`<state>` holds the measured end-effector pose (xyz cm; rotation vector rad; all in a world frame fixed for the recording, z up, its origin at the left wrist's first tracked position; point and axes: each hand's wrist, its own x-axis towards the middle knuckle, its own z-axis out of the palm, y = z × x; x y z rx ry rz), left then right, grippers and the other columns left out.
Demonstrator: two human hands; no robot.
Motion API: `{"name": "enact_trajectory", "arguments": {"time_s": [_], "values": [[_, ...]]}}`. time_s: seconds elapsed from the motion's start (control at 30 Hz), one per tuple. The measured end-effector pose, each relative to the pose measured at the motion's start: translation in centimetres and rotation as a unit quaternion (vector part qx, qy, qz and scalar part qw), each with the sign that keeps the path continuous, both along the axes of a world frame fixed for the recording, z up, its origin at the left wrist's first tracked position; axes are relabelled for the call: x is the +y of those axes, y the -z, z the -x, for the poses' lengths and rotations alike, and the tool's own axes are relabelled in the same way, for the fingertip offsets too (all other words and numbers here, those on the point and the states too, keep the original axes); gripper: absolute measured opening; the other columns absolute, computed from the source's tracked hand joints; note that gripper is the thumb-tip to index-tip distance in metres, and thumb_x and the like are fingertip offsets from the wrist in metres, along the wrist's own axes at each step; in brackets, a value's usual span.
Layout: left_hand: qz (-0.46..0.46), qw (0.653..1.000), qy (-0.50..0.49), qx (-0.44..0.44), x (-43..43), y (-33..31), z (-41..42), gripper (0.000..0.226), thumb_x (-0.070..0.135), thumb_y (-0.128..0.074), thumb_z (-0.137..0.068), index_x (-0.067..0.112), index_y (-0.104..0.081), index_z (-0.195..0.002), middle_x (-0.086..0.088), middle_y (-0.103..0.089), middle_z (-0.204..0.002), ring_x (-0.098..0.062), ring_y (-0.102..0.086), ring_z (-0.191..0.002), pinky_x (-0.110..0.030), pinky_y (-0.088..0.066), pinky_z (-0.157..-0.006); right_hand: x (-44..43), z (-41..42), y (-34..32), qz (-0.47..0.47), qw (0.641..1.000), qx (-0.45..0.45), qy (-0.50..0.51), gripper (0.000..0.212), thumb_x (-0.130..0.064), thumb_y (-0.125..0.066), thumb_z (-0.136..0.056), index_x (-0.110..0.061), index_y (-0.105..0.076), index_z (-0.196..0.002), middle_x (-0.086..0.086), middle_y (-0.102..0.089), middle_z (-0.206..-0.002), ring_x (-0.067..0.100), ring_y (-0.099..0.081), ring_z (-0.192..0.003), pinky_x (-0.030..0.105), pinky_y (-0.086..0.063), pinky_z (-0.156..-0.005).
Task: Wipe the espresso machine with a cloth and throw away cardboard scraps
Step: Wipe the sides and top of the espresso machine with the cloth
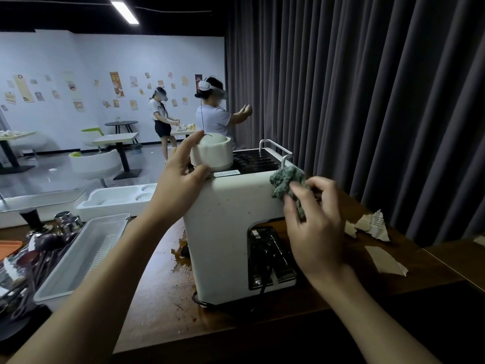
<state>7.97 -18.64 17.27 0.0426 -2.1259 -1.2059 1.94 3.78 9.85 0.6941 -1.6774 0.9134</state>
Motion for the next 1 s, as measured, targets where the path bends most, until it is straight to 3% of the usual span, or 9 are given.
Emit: {"name": "enact_trajectory", "arguments": {"time_s": [0.17, 0.33, 0.5, 0.57, 0.73, 0.9, 1.0], "values": [[0.004, 1.000, 0.016, -0.001, -0.4, 0.1, 0.0, 0.066, 0.042, -0.059, -0.073, 0.064, -0.042, -0.133, -0.003, -0.056, -0.140, -0.032, -0.063, -0.109, -0.056, -0.047, -0.103, -1.1, -1.7, 2.6, -0.081, 0.997, 0.009, -0.013, 0.021, -0.017, -0.062, -0.091, -0.004, -0.071, -0.105, 0.012, -0.062, -0.102, 0.027, -0.065, -0.088, 0.036, -0.058, -0.075], [0.006, 0.999, 0.047, -0.009, -0.9, 0.5, -0.3, 0.066, 0.048, -0.058, -0.074, 0.065, -0.039, -0.136, 0.005, -0.047, -0.150, -0.023, -0.051, -0.132, -0.055, -0.038, -0.112, -1.2, -1.4, 0.3, 0.019, 0.998, -0.043, -0.045, 0.033, -0.020, -0.062, -0.090, -0.012, -0.049, -0.119, 0.010, -0.059, -0.101, 0.017, -0.055, -0.092, 0.026, -0.049, -0.070], [0.000, 0.998, 0.067, -0.010, -1.0, 0.7, -0.6, 0.065, 0.051, -0.056, -0.077, 0.065, -0.037, -0.137, 0.004, -0.043, -0.154, -0.024, -0.045, -0.138, -0.056, -0.035, -0.115, -2.1, -2.2, 2.1, -0.042, 0.997, -0.035, -0.048, 0.022, -0.018, -0.062, -0.090, -0.011, -0.065, -0.111, 0.007, -0.051, -0.091, 0.017, -0.052, -0.073, 0.033, -0.053, -0.056], [0.003, 0.997, 0.080, -0.008, -1.2, 0.9, -0.8, 0.065, 0.052, -0.056, -0.081, 0.061, -0.035, -0.141, 0.007, -0.041, -0.155, -0.020, -0.042, -0.141, -0.054, -0.032, -0.117, -1.8, -2.0, 1.9, -0.045, 0.997, -0.033, -0.057, 0.021, -0.015, -0.064, -0.090, -0.008, -0.068, -0.109, 0.009, -0.053, -0.095, 0.017, -0.053, -0.076, 0.030, -0.053, -0.061], [0.011, 0.996, 0.087, -0.002, -1.7, 1.4, -0.7, 0.065, 0.052, -0.054, -0.085, 0.053, -0.033, -0.146, 0.012, -0.039, -0.156, -0.011, -0.036, -0.144, -0.051, -0.028, -0.120, -1.8, -1.5, 0.1, 0.057, 0.997, -0.040, -0.028, 0.021, -0.006, -0.068, -0.088, -0.002, -0.069, -0.108, 0.012, -0.056, -0.099, 0.012, -0.052, -0.089, 0.023, -0.049, -0.075], [0.013, 0.995, 0.094, -0.001, -1.9, 1.5, -0.7, 0.065, 0.056, -0.054, -0.085, 0.054, -0.033, -0.146, 0.008, -0.040, -0.156, -0.016, -0.037, -0.144, -0.054, -0.029, -0.119, -3.5, -3.0, 2.2, -0.066, 0.996, -0.022, -0.062, 0.022, -0.017, -0.061, -0.092, -0.007, -0.070, -0.109, 0.005, -0.053, -0.105, 0.019, -0.059, -0.083, 0.031, -0.055, -0.067], [0.023, 0.995, 0.094, -0.002, -2.0, 1.5, -0.7, 0.065, 0.059, -0.053, -0.085, 0.054, -0.031, -0.147, 0.009, -0.039, -0.156, -0.016, -0.036, -0.145, -0.054, -0.028, -0.119, -2.6, -2.2, 0.4, -0.017, 0.998, -0.026, -0.063, 0.022, -0.012, -0.063, -0.091, -0.005, -0.070, -0.111, 0.009, -0.055, -0.103, 0.015, -0.056, -0.086, 0.031, -0.053, -0.073]]}}
